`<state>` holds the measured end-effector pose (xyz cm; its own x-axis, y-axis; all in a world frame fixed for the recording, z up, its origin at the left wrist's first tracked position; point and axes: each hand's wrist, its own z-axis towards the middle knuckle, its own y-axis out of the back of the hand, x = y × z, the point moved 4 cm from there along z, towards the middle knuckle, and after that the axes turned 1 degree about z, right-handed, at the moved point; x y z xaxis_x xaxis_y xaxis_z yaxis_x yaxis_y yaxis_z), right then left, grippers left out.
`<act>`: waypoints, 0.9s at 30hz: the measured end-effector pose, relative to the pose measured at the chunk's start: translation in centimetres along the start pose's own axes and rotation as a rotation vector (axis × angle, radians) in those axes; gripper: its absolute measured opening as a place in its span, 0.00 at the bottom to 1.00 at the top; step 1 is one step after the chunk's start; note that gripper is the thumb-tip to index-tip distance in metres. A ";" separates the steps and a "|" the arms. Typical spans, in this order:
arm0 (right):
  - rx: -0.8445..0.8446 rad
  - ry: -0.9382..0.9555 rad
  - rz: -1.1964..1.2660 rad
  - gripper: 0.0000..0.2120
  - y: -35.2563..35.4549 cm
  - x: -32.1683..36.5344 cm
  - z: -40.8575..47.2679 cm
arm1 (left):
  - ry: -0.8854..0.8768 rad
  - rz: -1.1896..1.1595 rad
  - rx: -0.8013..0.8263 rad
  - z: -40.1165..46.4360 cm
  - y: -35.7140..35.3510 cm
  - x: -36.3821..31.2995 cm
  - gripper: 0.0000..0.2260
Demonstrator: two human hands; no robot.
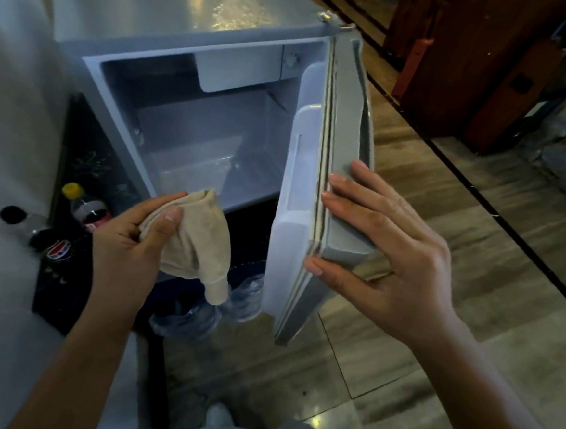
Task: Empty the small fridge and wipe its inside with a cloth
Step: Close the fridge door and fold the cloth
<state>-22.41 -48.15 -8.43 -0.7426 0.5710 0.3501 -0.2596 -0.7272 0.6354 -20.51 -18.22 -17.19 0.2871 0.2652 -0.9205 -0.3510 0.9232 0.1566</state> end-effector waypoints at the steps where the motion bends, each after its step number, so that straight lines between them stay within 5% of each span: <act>1: 0.012 0.011 0.034 0.28 -0.9 0.2 0.6 | 0.003 0.008 -0.007 0.0 0.6 0.3 0.07; 18: 0.046 0.163 -0.039 0.22 -17.5 3.3 12.5 | 0.078 0.049 -0.283 0.0 12.8 1.9 0.10; 27: 0.183 0.124 -0.248 0.31 -23.7 3.5 18.2 | 0.081 0.154 -0.410 -0.5 15.0 1.4 0.15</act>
<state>-7.57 -21.98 -9.74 -0.7430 0.6632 0.0905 -0.3347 -0.4852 0.8078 -25.79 -4.17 -16.36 0.1385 0.3532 -0.9252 -0.7131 0.6838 0.1543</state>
